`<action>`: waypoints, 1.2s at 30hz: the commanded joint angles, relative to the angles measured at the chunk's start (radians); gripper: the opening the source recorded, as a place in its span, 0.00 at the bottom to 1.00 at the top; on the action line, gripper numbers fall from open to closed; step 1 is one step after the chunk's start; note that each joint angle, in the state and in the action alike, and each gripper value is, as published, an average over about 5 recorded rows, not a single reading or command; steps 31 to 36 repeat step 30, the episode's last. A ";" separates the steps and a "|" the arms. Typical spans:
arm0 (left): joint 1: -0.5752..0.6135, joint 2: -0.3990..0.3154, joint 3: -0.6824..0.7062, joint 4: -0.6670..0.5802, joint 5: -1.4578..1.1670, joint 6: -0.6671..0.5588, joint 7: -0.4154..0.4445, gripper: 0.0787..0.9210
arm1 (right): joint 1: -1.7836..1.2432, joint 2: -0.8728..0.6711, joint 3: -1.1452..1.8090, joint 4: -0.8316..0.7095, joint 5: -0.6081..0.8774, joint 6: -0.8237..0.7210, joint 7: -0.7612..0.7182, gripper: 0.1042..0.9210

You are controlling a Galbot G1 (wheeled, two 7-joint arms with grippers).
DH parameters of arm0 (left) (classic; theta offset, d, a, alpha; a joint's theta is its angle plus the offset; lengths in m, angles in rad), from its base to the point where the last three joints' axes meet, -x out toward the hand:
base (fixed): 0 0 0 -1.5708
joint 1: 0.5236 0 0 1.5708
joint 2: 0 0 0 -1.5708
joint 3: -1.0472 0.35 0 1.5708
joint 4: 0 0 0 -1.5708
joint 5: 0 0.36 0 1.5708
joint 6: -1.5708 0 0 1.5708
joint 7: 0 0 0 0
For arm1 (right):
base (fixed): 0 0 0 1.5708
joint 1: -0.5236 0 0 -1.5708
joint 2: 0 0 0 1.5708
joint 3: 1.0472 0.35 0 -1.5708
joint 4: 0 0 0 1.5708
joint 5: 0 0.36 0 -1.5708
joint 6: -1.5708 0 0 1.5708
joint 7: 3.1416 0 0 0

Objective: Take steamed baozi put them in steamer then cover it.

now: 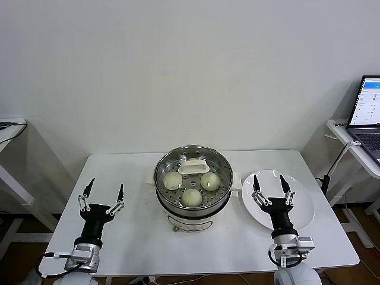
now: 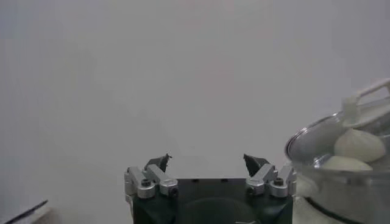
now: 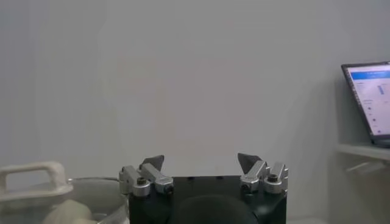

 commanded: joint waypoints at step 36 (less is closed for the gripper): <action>0.027 -0.009 -0.021 -0.003 -0.033 -0.019 0.010 0.88 | -0.013 -0.006 0.001 0.033 -0.023 -0.031 0.009 0.88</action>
